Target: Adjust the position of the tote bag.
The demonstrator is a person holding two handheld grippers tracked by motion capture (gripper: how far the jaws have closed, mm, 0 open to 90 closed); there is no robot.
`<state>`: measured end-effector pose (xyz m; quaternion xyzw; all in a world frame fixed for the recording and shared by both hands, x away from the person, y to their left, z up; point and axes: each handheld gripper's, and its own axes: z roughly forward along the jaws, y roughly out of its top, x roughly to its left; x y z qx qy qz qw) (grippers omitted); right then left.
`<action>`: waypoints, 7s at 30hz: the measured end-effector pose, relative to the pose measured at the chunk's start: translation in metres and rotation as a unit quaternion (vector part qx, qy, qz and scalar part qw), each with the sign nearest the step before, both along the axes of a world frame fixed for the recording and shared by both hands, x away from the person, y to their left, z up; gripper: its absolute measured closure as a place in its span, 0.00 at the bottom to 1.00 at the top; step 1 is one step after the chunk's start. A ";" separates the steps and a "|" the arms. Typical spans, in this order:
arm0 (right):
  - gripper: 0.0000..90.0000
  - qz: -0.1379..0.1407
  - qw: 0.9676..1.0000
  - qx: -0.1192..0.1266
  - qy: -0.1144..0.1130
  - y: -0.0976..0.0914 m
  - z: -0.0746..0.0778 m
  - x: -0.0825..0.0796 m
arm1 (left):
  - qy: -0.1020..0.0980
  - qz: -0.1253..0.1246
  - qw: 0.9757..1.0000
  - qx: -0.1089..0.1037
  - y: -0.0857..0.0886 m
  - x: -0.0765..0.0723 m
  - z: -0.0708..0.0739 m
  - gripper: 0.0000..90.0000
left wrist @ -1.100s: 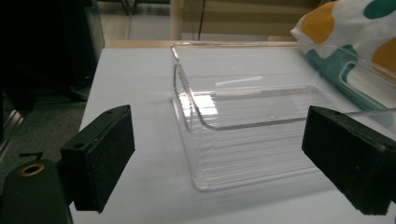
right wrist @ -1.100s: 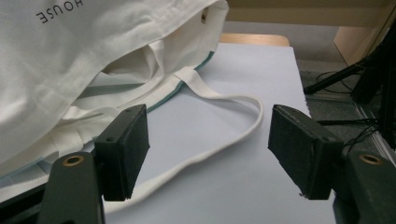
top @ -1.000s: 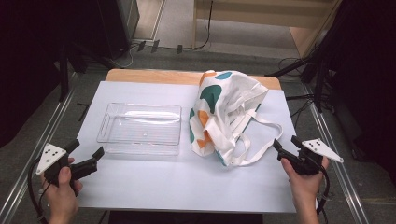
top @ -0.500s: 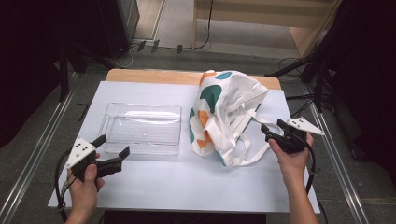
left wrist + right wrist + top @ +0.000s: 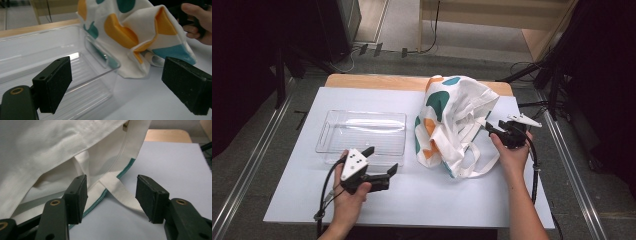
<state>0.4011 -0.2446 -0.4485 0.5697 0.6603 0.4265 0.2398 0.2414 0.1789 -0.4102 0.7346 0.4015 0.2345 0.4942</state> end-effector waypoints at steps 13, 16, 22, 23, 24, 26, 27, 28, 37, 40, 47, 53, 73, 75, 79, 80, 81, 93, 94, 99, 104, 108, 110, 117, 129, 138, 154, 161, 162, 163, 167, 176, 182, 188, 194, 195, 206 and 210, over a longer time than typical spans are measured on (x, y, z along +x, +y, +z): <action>0.29 0.013 0.998 -0.010 0.059 0.015 -0.017 0.038 | 0.003 -0.016 1.000 0.008 -0.058 0.009 -0.009 0.13; 0.26 0.006 0.997 -0.016 0.069 0.020 -0.019 0.043 | -0.001 -0.017 1.000 0.006 -0.068 0.009 -0.007 0.14; 0.39 0.025 0.996 -0.006 0.085 0.025 -0.027 0.047 | 0.001 -0.029 0.999 0.027 -0.088 0.010 -0.006 0.13; 0.50 0.014 0.995 -0.027 0.100 0.028 -0.031 0.048 | 0.001 -0.025 0.999 0.032 -0.091 0.012 -0.007 0.13; 0.50 0.014 0.995 -0.027 0.100 0.028 -0.031 0.048 | 0.001 -0.025 0.999 0.032 -0.091 0.012 -0.007 0.13; 0.69 -0.018 0.994 -0.048 0.100 0.030 -0.030 0.047 | 0.010 -0.025 0.999 0.024 -0.094 0.016 -0.009 0.14; 0.76 -0.019 0.993 -0.051 0.102 0.029 -0.030 0.047 | 0.014 -0.025 0.999 0.023 -0.096 0.017 -0.010 0.15; 0.83 -0.020 0.993 -0.053 0.104 0.028 -0.029 0.047 | 0.016 -0.025 0.999 0.023 -0.097 0.018 -0.011 0.16; 0.98 0.010 0.994 -0.075 0.077 0.022 -0.031 0.023 | 0.031 -0.015 0.999 0.030 -0.106 0.029 -0.021 0.45; 0.98 0.017 0.995 -0.073 0.069 0.020 -0.030 0.013 | 0.029 -0.005 0.999 0.030 -0.105 0.030 -0.021 0.56; 0.98 0.030 0.996 -0.055 0.057 0.004 -0.032 -0.039 | 0.059 0.005 0.998 -0.007 -0.090 0.042 -0.017 0.89; 0.98 0.042 0.997 -0.055 0.043 0.005 -0.032 -0.078 | 0.051 0.014 0.999 -0.002 -0.083 0.045 -0.014 0.90; 0.41 -0.050 0.998 -0.028 -0.026 -0.059 0.015 -0.041 | 0.033 -0.039 0.998 -0.026 -0.080 -0.007 -0.013 0.36; 0.57 -0.055 0.998 -0.027 -0.025 -0.057 0.012 -0.033 | 0.077 -0.040 0.996 -0.019 -0.088 -0.001 -0.028 0.33; 0.77 -0.052 0.998 -0.024 -0.027 -0.056 0.008 -0.033 | 0.110 -0.053 0.992 -0.018 -0.096 0.004 -0.040 0.48; 0.83 -0.048 0.998 -0.021 -0.025 -0.057 0.008 -0.034 | 0.109 -0.048 0.993 -0.008 -0.099 0.005 -0.043 0.48; 0.85 -0.043 0.999 -0.019 -0.026 -0.059 0.007 -0.035 | 0.111 -0.050 0.992 -0.008 -0.100 0.006 -0.045 0.54; 0.59 -0.041 0.998 -0.016 -0.047 -0.062 -0.002 -0.051 | 0.104 -0.064 0.992 -0.008 -0.090 0.010 -0.046 0.80; 0.59 -0.041 0.998 -0.016 -0.047 -0.062 -0.002 -0.051 | 0.104 -0.064 0.992 -0.008 -0.090 0.010 -0.046 0.80; 0.48 -0.046 0.999 0.000 -0.018 -0.067 -0.009 -0.030 | 0.109 -0.062 0.992 -0.015 -0.084 0.012 -0.049 0.80; 0.59 -0.037 0.999 0.010 -0.010 -0.065 -0.014 -0.020 | 0.108 -0.063 0.992 -0.018 -0.083 0.012 -0.049 0.80; 0.94 -0.002 1.000 0.012 -0.018 -0.061 -0.012 -0.023 | 0.107 -0.062 0.992 -0.021 -0.081 0.012 -0.050 0.80; 0.97 0.005 1.000 0.004 -0.023 -0.059 -0.010 -0.034 | 0.104 -0.059 0.993 -0.020 -0.077 0.011 -0.048 0.80; 0.99 0.005 0.999 -0.004 -0.054 -0.059 -0.008 -0.080 | 0.101 -0.057 0.993 -0.027 -0.066 0.012 -0.045 0.82; 1.00 -0.001 0.997 0.006 -0.082 -0.063 0.010 -0.157 | 0.102 -0.070 0.991 -0.053 -0.048 0.010 -0.038 0.83; 0.63 0.022 0.996 -0.003 -0.090 -0.066 0.017 -0.195 | 0.105 -0.064 0.991 -0.049 -0.043 0.012 -0.038 0.81; 0.39 0.020 1.000 0.006 0.000 -0.051 0.029 -0.109 | 0.094 -0.060 0.992 -0.062 -0.053 0.018 -0.032 0.66; 0.98 0.015 0.998 -0.018 -0.050 -0.047 0.023 -0.126 | 0.080 -0.077 0.993 -0.050 -0.052 0.014 -0.028 0.88; 0.98 0.015 0.998 -0.018 -0.050 -0.047 0.023 -0.126 | 0.075 -0.078 0.993 -0.056 -0.052 0.013 -0.026 0.88; 0.98 0.003 0.997 -0.024 -0.073 -0.047 0.031 -0.134 | 0.061 -0.077 0.993 -0.070 -0.050 0.011 -0.019 0.89; 0.99 -0.011 0.993 -0.024 -0.116 -0.050 0.050 -0.150 | 0.037 -0.086 0.992 -0.090 -0.046 0.007 0.000 0.90; 1.00 -0.027 0.984 -0.018 -0.176 -0.057 0.078 -0.178 | -0.027 -0.112 0.987 -0.113 -0.037 -0.011 0.028 0.90; 0.99 -0.030 0.984 -0.025 -0.175 -0.056 0.073 -0.179 | -0.032 -0.109 0.988 -0.102 -0.034 -0.010 0.023 0.90; 0.81 -0.052 0.985 -0.011 -0.164 -0.053 0.059 -0.177 | -0.015 -0.096 0.990 -0.105 -0.033 -0.007 0.014 0.90; 0.44 -0.059 0.985 0.023 -0.159 -0.068 0.061 -0.191 | -0.010 -0.086 0.990 -0.110 -0.031 -0.006 0.014 0.90; 0.44 -0.059 0.985 0.023 -0.159 -0.068 0.061 -0.191 | -0.010 -0.085 0.990 -0.111 -0.032 -0.006 0.014 0.90; 0.32 -0.027 0.993 0.029 -0.109 -0.046 0.033 -0.211 | -0.007 -0.079 0.989 -0.123 -0.031 -0.003 0.013 0.90; 0.28 -0.052 0.993 0.000 -0.107 -0.032 0.022 -0.225 | -0.004 -0.076 0.989 -0.125 -0.030 -0.002 0.012 0.90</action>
